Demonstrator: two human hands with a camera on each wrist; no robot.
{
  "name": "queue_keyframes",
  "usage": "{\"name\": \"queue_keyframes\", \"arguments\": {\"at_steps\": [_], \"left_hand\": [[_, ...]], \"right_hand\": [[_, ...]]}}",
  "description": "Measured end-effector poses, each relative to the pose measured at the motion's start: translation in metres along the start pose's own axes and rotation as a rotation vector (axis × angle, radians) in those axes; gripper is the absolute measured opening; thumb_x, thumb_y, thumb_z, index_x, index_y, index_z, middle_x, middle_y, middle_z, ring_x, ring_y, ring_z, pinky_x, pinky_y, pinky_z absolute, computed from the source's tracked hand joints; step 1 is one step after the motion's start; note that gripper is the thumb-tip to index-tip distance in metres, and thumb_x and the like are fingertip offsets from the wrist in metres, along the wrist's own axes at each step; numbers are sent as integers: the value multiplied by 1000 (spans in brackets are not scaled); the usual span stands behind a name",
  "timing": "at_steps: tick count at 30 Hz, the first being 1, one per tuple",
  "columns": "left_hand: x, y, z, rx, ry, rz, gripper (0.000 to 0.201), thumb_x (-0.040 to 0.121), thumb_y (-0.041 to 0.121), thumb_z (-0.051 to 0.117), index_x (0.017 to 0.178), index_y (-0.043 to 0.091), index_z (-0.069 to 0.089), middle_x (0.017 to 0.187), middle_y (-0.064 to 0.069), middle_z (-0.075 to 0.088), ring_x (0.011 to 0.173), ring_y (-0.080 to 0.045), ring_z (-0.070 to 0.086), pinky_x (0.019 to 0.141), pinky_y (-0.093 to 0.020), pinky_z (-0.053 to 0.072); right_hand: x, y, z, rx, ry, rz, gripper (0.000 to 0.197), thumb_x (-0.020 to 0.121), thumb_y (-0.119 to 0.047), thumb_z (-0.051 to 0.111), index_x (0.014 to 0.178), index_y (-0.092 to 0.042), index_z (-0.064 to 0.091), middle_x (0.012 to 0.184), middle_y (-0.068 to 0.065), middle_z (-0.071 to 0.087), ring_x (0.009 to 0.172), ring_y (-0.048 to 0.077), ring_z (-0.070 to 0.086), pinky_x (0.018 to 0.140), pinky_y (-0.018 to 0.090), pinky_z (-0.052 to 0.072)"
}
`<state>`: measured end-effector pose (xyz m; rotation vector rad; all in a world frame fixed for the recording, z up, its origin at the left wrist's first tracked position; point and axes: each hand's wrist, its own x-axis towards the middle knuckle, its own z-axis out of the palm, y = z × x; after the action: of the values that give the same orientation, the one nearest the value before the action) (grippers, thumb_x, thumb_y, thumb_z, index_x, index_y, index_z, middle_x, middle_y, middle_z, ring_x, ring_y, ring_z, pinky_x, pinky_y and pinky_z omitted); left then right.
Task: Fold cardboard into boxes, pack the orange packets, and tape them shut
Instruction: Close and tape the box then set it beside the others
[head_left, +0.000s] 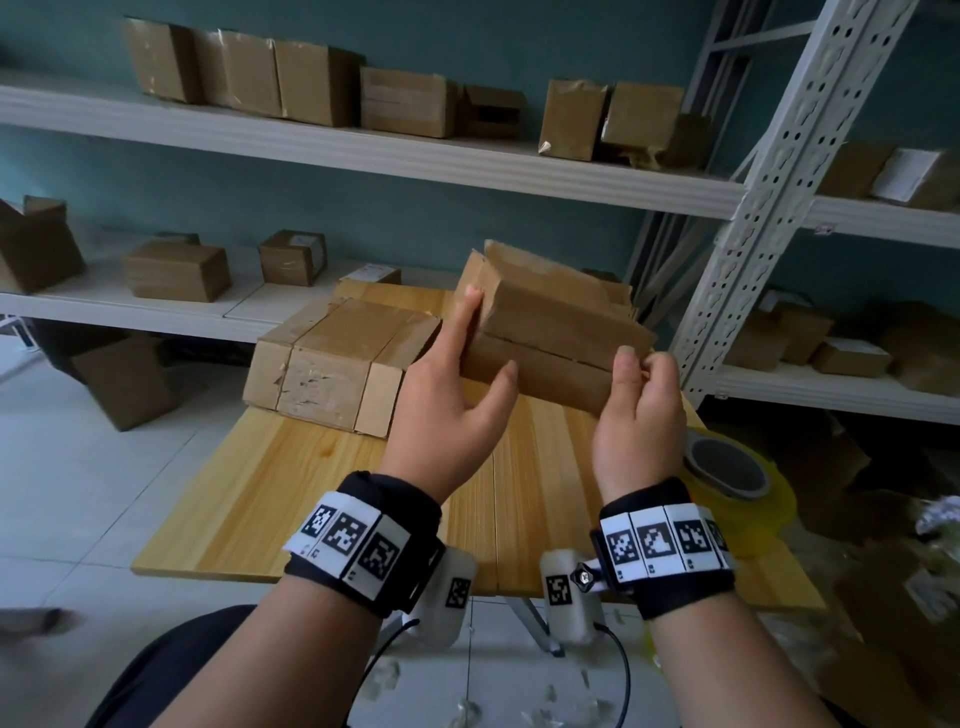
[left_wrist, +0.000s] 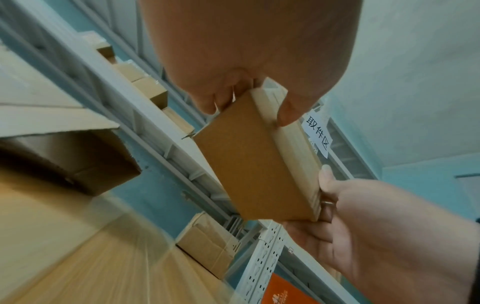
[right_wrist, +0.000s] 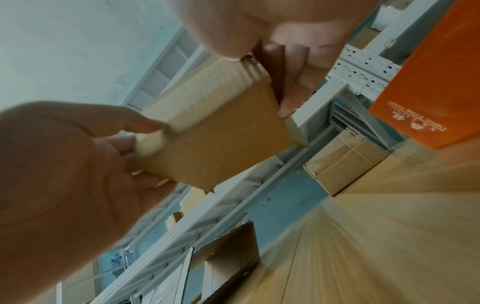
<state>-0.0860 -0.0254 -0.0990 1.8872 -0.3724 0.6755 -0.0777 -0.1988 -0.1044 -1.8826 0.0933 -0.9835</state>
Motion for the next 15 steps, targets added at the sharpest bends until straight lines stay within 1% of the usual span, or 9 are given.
{"name": "queue_keyframes", "arguments": {"at_steps": [2, 3, 4, 6, 8, 10, 12, 13, 15], "left_hand": [[1, -4, 1, 4, 24, -36, 75, 99, 43, 67, 164, 24, 36, 154, 8, 56, 141, -6, 53, 113, -38, 51], [3, -5, 1, 12, 32, -45, 74, 98, 49, 68, 161, 26, 40, 149, 9, 60, 136, -5, 56, 109, -36, 54], [4, -5, 1, 20, 34, -65, 70, 96, 54, 70, 156, 27, 46, 141, 11, 65, 128, -2, 61, 103, -32, 57], [6, -3, -1, 59, 29, -138, 62, 89, 63, 75, 138, 28, 60, 117, 17, 71, 106, 4, 66, 82, -19, 59], [4, -1, 1, 107, 37, -228, 61, 81, 72, 77, 118, 25, 65, 99, 18, 69, 88, 4, 65, 64, -10, 51], [1, -1, 5, 179, 37, -295, 57, 80, 73, 76, 97, 20, 63, 81, 15, 63, 69, 1, 58, 52, -8, 42], [2, -5, 7, 262, -14, -312, 59, 81, 75, 71, 80, 17, 58, 68, 8, 57, 56, -4, 50, 44, -11, 38], [3, -7, 6, 289, -46, -309, 61, 80, 76, 70, 74, 17, 56, 64, 6, 56, 53, -6, 49, 42, -14, 36], [7, -12, 2, 342, -93, -281, 68, 76, 82, 63, 69, 15, 58, 61, 4, 59, 51, -10, 53, 42, -17, 35]], "right_hand": [[-3, -3, 0, 31, -26, -26, 29, 108, -37, 53, 101, -9, 53, 72, -10, 52, 63, -12, 53, 53, 6, 39], [-5, -5, 0, 58, -51, -28, 30, 105, -42, 58, 103, -12, 54, 78, -12, 57, 70, -13, 56, 57, 4, 40], [-7, -7, -1, 88, -79, -28, 32, 100, -47, 65, 104, -16, 55, 85, -14, 62, 79, -13, 59, 63, 3, 42], [-10, -11, -2, 145, -122, -32, 41, 89, -50, 76, 110, -21, 56, 101, -17, 65, 95, -10, 61, 75, 4, 46], [-13, -14, -2, 177, -134, -50, 54, 83, -54, 81, 117, -22, 55, 114, -15, 64, 106, -6, 61, 80, 5, 48], [-15, -16, 1, 210, -144, -62, 66, 78, -57, 85, 123, -24, 52, 125, -8, 63, 113, 0, 62, 81, 10, 53], [-15, -14, 4, 185, -136, -80, 73, 73, -62, 87, 124, -28, 48, 129, -5, 61, 115, 6, 63, 80, 16, 57], [-13, -13, 4, 145, -122, -83, 74, 71, -63, 88, 124, -29, 48, 127, -6, 61, 113, 8, 63, 79, 14, 55], [-9, -9, 3, 61, -109, -59, 71, 73, -59, 88, 124, -27, 51, 118, -10, 61, 103, 3, 61, 69, 3, 47]]}}
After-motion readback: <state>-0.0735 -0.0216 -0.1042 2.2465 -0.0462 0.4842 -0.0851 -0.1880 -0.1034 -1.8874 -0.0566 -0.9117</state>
